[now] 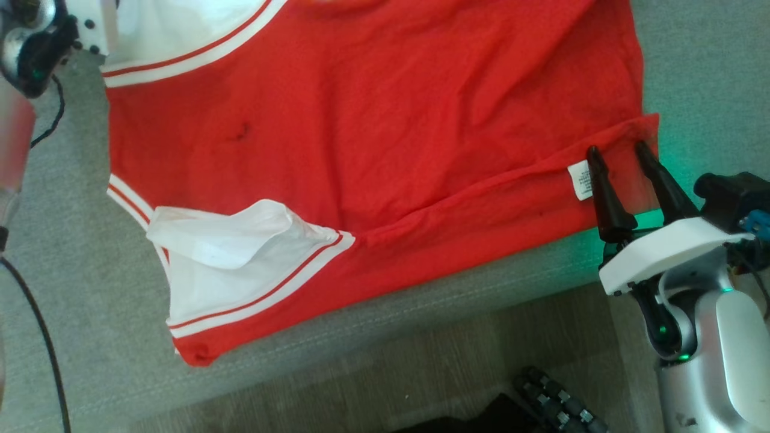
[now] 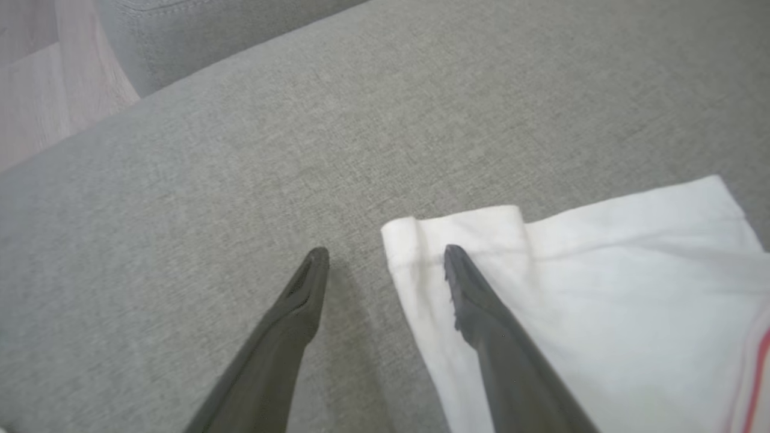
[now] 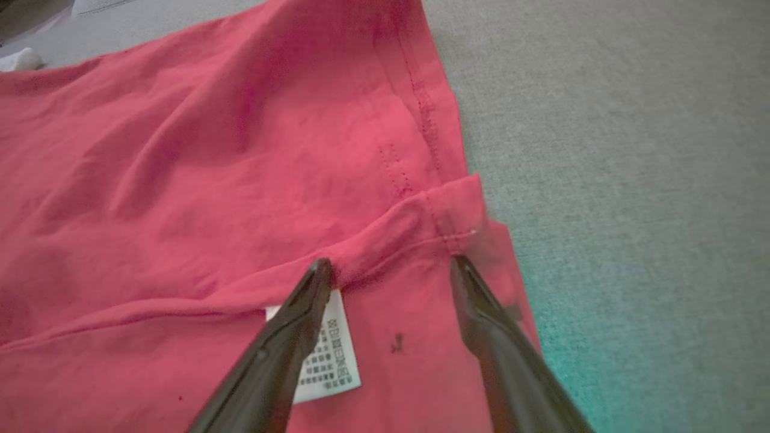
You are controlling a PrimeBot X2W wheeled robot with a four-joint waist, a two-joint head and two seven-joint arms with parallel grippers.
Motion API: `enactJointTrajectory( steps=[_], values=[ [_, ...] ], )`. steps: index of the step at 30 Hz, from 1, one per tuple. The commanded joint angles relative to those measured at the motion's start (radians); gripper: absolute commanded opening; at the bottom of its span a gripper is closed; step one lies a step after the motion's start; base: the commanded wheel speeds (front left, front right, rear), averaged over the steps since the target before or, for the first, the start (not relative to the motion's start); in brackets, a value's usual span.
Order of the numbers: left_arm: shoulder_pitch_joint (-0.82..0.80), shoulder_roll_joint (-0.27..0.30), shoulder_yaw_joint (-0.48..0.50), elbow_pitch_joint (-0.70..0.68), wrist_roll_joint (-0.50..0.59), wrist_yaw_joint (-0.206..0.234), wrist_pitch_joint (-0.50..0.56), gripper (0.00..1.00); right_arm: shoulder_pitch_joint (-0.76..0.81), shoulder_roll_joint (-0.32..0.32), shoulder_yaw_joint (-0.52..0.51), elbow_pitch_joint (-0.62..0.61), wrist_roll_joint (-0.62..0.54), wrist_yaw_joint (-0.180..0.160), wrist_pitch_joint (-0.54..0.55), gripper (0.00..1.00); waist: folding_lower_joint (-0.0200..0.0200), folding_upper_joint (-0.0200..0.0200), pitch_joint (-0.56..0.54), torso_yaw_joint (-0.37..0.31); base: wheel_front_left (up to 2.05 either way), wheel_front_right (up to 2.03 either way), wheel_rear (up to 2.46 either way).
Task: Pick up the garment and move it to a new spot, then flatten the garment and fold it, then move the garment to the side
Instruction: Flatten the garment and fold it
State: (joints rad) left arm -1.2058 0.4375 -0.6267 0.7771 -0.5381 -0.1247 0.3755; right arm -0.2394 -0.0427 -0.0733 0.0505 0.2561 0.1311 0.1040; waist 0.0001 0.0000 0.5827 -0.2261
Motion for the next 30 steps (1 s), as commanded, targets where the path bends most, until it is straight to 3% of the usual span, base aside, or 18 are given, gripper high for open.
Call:
enactJointTrajectory(
  steps=[1, 3, 4, 5, 6, 7, 14, 20, 26, 30],
  values=[
    [-0.060, 0.048, 0.016, -0.024, -0.009, -0.006, -0.005, 1.00, -0.012, -0.008, 0.015, -0.028, 0.005, 0.000, -0.013, 1.00, -0.0001, 0.0000, 0.001, -0.002, 0.00, 0.00, 0.00],
    [-0.065, 0.050, -0.005, -0.020, -0.025, -0.006, -0.004, 1.00, -0.014, -0.008, 0.014, -0.027, 0.007, 0.000, -0.014, 1.00, -0.0001, 0.0000, 0.002, -0.005, 0.00, 0.00, 0.00],
    [-0.068, 0.053, -0.017, -0.021, -0.034, -0.006, -0.005, 0.80, -0.015, -0.008, 0.012, -0.026, 0.009, 0.000, -0.015, 1.00, -0.0001, 0.0000, 0.002, -0.007, 0.00, 0.00, 0.00],
    [-0.070, 0.055, -0.029, -0.021, -0.042, -0.006, -0.005, 0.48, -0.017, -0.008, 0.010, -0.027, 0.009, 0.000, -0.015, 1.00, -0.0001, 0.0000, 0.002, -0.008, 0.00, 0.00, 0.00],
    [-0.072, 0.059, -0.040, -0.021, -0.051, -0.006, -0.005, 0.34, -0.018, -0.008, 0.008, -0.027, 0.008, 0.000, -0.015, 1.00, -0.0001, 0.0000, 0.003, -0.010, 0.00, 0.00, 0.00],
    [-0.074, 0.062, -0.052, -0.022, -0.059, -0.006, -0.005, 0.00, -0.019, -0.008, 0.007, -0.028, 0.007, 0.000, -0.015, 1.00, -0.0001, 0.0000, 0.003, -0.011, 0.00, 0.00, 0.00],
    [-0.092, 0.087, -0.109, -0.017, -0.102, -0.006, -0.038, 0.00, -0.049, -0.008, -0.003, -0.048, -0.001, 0.000, 0.004, 1.00, -0.0001, 0.0000, -0.009, -0.012, 0.00, 0.00, 0.00],
    [-0.104, 0.094, -0.148, -0.013, -0.137, -0.006, -0.071, 0.00, -0.181, -0.008, -0.016, -0.030, -0.004, 0.000, 0.109, 1.00, -0.0001, 0.0000, -0.034, -0.008, 0.00, 0.00, 0.00],
    [-0.118, 0.100, -0.187, -0.021, -0.170, -0.006, -0.094, 0.00, -0.381, -0.008, -0.042, 0.089, 0.038, 0.000, 0.212, 1.00, -0.0001, 0.0000, -0.043, 0.005, 0.00, 0.00, 0.00],
    [-0.138, 0.104, -0.220, -0.029, -0.186, -0.006, -0.106, 0.00, -0.514, -0.008, -0.081, 0.232, 0.066, 0.000, 0.242, 1.00, -0.0001, 0.0000, -0.036, 0.023, 0.00, 0.00, 0.00]
  ],
)
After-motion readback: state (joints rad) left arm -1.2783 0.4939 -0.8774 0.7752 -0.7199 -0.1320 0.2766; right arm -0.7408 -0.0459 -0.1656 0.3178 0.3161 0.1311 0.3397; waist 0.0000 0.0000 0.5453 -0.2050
